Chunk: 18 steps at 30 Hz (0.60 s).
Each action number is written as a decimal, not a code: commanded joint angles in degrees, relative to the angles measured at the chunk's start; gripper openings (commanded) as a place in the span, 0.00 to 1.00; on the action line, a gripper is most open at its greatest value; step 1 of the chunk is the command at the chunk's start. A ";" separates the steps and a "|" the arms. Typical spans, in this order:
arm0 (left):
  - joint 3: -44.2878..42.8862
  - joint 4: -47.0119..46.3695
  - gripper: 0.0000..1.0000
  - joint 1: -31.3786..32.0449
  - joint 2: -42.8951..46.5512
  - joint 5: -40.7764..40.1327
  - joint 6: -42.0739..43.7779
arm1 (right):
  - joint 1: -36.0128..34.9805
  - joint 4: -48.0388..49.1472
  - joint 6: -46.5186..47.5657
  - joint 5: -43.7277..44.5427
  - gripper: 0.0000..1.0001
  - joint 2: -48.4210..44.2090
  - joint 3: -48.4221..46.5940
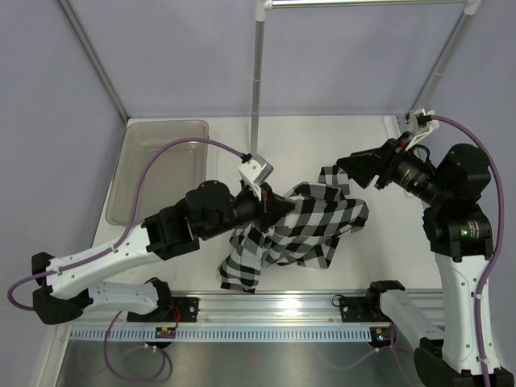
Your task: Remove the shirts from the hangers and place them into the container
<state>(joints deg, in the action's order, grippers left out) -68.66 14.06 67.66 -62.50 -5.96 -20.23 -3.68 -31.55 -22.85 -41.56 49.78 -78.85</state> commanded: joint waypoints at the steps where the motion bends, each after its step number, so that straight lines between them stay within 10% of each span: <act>1: -5.16 -6.77 0.00 0.02 -0.60 2.97 -0.87 | -0.80 -1.49 1.40 0.43 0.66 -0.64 -1.13; 18: -10.00 -5.45 0.00 0.02 -1.13 2.61 0.63 | -1.33 -2.81 1.67 3.94 0.55 -1.62 3.61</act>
<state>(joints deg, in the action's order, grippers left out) -75.13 14.13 67.66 -64.25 -5.13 -19.51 -4.21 -34.72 -21.54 -38.44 47.27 -75.90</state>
